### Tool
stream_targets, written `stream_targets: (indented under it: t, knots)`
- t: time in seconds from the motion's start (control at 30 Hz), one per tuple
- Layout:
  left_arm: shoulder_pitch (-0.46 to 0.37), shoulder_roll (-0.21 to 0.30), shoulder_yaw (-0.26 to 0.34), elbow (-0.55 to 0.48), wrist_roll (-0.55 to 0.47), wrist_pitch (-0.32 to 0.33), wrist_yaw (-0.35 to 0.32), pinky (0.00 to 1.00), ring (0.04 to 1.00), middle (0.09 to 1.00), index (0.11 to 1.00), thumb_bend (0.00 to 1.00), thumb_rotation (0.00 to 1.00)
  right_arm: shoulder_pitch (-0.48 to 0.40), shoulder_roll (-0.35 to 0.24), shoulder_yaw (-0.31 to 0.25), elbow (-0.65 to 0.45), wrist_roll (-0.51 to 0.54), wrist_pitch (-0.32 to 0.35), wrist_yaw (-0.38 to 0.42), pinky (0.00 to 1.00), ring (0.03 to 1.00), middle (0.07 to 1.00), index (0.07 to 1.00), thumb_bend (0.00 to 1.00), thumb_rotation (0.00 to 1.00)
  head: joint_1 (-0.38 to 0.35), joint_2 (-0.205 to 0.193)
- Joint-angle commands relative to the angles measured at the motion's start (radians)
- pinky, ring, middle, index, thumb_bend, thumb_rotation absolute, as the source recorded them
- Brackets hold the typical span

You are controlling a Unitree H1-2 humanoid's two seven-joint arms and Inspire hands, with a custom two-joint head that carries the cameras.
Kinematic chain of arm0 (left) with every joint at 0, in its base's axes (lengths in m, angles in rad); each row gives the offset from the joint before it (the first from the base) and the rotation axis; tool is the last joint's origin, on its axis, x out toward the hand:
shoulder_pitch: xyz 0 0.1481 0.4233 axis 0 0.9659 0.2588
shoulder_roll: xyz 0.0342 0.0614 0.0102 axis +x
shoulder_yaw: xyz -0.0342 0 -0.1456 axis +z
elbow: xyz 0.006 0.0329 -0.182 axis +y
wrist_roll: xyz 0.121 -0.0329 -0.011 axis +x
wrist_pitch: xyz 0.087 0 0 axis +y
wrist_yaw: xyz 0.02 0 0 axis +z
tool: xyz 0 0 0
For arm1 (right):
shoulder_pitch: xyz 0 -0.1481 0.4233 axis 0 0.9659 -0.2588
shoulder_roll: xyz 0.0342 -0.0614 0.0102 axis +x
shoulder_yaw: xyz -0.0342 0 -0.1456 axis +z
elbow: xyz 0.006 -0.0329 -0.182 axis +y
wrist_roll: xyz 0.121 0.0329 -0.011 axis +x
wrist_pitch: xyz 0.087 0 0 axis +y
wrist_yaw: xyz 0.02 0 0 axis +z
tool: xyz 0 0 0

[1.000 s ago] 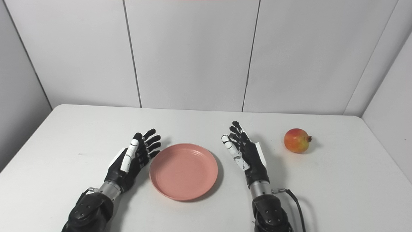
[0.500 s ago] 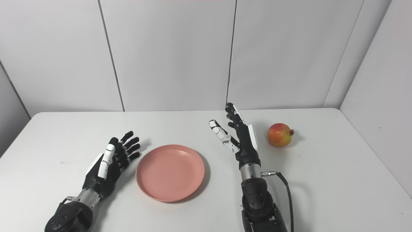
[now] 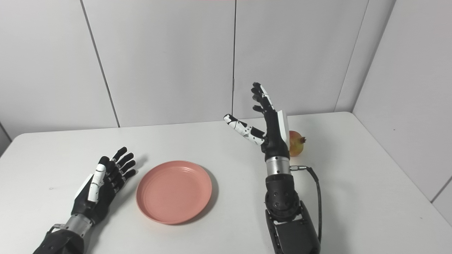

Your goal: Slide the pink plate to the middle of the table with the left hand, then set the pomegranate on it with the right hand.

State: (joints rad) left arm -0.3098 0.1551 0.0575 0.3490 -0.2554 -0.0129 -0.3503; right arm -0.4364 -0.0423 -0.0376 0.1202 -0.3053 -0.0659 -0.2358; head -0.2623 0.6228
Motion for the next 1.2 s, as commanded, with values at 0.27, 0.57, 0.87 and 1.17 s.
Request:
stream_targets:
  t: [0.27,0.57,0.87,1.17]
  knots:
    - [-0.019,0.0,-0.003,0.009,-0.006,-0.031,-0.011,0.94,0.958,0.955,0.946,0.68,1.0,-0.07,-0.06,-0.053,-0.014,-0.012,0.012,-0.036,0.78,0.854,0.884,0.883,0.64,0.4,0.017,-0.007]
    - [-0.011,-0.013,-0.005,-0.007,-0.01,-0.033,-0.011,0.94,0.959,0.955,0.947,0.68,1.0,-0.079,-0.111,-0.073,0.032,-0.045,0.026,-0.062,0.82,0.867,0.874,0.884,0.66,0.45,0.021,-0.009]
    - [-0.007,-0.018,-0.012,-0.01,-0.011,-0.04,-0.019,0.97,0.973,0.969,0.969,0.67,1.0,-0.083,-0.15,-0.087,0.075,-0.057,0.08,-0.061,0.78,0.846,0.885,0.899,0.67,0.45,0.019,-0.012]
    - [-0.007,-0.016,-0.014,-0.01,-0.014,-0.042,-0.02,0.97,0.972,0.969,0.969,0.67,1.0,-0.088,-0.185,-0.069,0.11,-0.068,0.15,-0.044,0.78,0.842,0.874,0.894,0.71,0.41,0.014,-0.012]
